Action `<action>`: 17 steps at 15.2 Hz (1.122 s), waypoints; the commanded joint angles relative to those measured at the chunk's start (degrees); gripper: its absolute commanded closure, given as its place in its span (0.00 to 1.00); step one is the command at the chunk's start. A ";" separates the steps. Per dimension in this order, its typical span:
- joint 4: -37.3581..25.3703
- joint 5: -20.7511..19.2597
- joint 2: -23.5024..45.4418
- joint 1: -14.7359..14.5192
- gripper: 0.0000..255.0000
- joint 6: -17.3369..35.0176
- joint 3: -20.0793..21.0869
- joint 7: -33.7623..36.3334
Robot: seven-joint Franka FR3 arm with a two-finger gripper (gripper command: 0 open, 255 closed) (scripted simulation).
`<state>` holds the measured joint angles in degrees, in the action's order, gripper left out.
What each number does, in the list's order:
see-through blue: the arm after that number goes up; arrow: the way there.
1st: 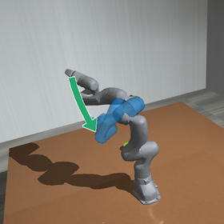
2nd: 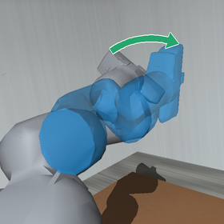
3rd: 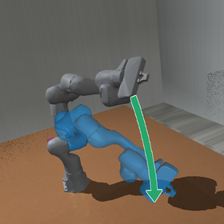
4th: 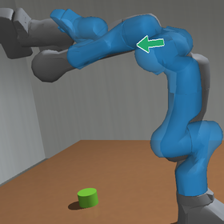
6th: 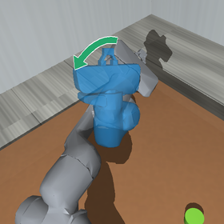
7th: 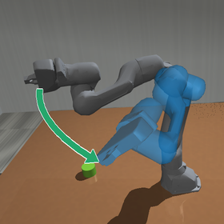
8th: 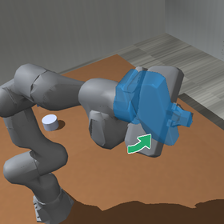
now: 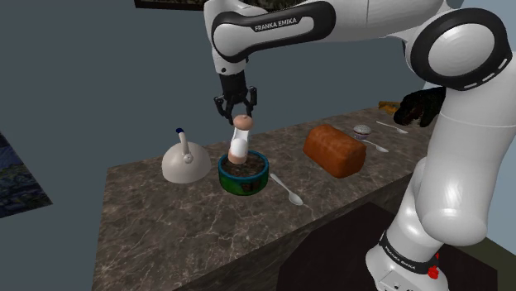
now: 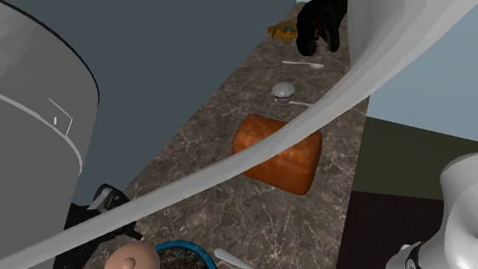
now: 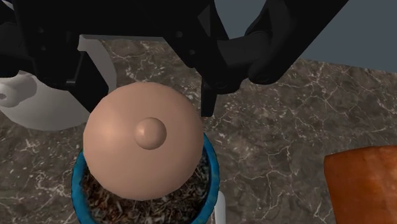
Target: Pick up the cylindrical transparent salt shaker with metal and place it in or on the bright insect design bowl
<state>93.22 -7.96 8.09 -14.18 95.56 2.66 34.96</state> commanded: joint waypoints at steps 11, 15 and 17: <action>-9.60 -0.02 1.78 -0.56 0.00 -7.85 0.34 -0.20; -9.60 -0.02 1.78 -0.56 0.00 -7.85 0.34 -0.20; -9.60 -0.02 1.78 -0.56 0.00 -7.85 0.34 -0.20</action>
<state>83.62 -7.98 9.87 -14.74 87.72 3.00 34.77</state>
